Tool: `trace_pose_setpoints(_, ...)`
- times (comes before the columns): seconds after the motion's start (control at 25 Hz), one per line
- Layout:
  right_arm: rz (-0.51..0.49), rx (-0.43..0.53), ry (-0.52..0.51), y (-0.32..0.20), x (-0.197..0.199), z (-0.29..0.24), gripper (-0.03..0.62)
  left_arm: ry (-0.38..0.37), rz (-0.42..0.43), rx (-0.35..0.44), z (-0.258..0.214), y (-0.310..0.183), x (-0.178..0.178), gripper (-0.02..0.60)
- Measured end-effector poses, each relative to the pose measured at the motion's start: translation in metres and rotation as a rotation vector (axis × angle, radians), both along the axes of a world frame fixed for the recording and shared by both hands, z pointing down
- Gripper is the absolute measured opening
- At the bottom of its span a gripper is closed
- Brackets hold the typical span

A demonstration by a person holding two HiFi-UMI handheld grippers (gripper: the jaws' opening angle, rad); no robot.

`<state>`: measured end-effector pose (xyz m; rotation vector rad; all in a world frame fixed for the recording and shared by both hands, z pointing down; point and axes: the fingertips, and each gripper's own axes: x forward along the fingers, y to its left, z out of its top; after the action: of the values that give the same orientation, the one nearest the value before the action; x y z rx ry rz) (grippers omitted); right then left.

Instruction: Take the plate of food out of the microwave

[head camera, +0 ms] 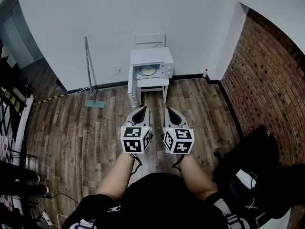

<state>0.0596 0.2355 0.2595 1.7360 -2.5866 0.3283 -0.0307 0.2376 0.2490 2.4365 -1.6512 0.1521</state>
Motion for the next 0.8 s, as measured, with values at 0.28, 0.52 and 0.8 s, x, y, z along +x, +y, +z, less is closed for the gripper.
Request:
trace_pose_setpoints(0.28, 0.006, -0.049, -0.020, 0.001, 0.028, 0.013, 0.008, 0.003, 0.003, -0.046, 0.012, -0.002, 0.029, -0.008)
trace_pose_setpoints(0.52, -0.015, -0.059, -0.022, -0.006, 0.040, 0.019, 0.009, 0.003, -0.018, -0.066, 0.020, -0.009, 0.039, -0.008)
trace_pose_setpoints(0.8, -0.030, -0.082, -0.041, -0.012, 0.060, 0.028, 0.009, 0.006, -0.039, -0.071, 0.021, -0.015, 0.058, -0.009)
